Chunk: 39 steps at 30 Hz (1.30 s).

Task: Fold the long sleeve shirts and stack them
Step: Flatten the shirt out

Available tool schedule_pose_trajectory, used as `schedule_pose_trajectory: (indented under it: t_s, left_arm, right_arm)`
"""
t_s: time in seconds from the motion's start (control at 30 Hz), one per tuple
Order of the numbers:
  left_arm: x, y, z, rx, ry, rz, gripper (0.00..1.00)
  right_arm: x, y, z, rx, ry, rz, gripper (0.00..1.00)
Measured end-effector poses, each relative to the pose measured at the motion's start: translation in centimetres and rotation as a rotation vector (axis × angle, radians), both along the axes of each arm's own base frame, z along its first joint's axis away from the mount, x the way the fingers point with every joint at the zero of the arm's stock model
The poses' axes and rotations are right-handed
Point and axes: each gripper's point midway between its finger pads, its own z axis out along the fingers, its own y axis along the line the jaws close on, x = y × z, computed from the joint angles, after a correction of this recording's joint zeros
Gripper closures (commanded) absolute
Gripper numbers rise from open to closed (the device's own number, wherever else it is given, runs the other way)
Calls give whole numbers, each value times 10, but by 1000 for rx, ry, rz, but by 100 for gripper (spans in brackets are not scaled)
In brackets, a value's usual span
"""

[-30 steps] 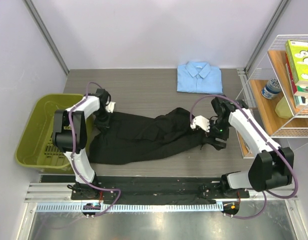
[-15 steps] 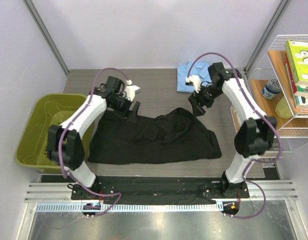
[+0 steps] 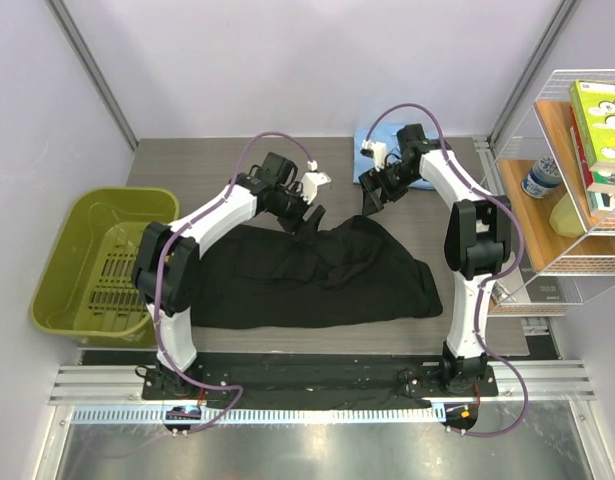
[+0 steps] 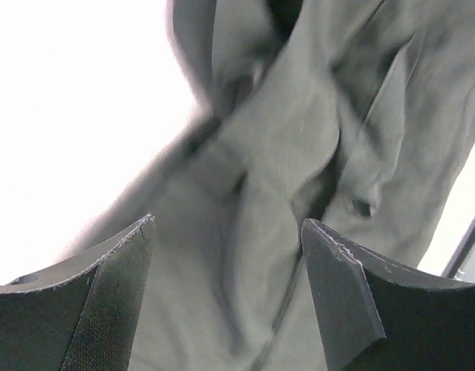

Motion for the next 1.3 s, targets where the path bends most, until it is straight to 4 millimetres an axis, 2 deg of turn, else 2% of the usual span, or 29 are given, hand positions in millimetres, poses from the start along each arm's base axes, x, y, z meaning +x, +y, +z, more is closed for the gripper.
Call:
schedule_pose_trajectory:
  t_s: [0.13, 0.23, 0.33, 0.47, 0.53, 0.57, 0.6, 0.63, 0.73, 0.8, 0.9, 0.97, 1.07, 1.17, 1.3]
  left_arm:
    - [18, -22, 11, -69, -94, -92, 22]
    - [28, -36, 11, -101, -137, -156, 23]
    - [28, -46, 8, -117, -152, -216, 25]
    - [17, -64, 10, -145, -179, -321, 29]
    - [9, -71, 10, -153, -187, -369, 39]
    - [4, -74, 10, -154, -188, -393, 57]
    - [-5, -78, 8, -151, -189, -432, 64]
    - [-8, -79, 7, -148, -192, -451, 75]
    - [-12, -80, 5, -137, -198, -473, 92]
    - [-11, -78, 4, -126, -204, -473, 100]
    - [-11, -75, 5, -113, -203, -463, 100]
    - [-15, -72, 12, -110, -199, -460, 100]
    - [-35, -67, 38, -125, -192, -485, 100]
    - [-75, -64, 77, -139, -207, -581, 100]
    - [-171, -71, 143, -209, -313, -837, 100]
  right_arm:
    - [19, 6, -11, 21, -29, 6, 11]
    - [22, 12, -23, 32, -19, 18, 12]
    - [20, 20, -31, 47, -14, 54, 13]
    - [13, 36, -29, 67, -34, 138, 16]
    - [8, 42, -32, 69, -41, 179, 26]
    - [3, 46, -35, 66, -39, 203, 47]
    - [-7, 52, -42, 58, -24, 241, 60]
    - [-11, 54, -44, 55, -15, 248, 66]
    - [-14, 58, -46, 48, -13, 263, 79]
    - [-14, 58, -45, 47, -14, 259, 85]
    - [-10, 55, -44, 43, -16, 244, 94]
    - [-7, 54, -41, 39, -24, 235, 96]
    - [1, 52, -35, 31, -38, 209, 97]
    - [14, 50, -22, 27, -70, 173, 98]
    - [40, 52, 10, 50, -140, 107, 99]
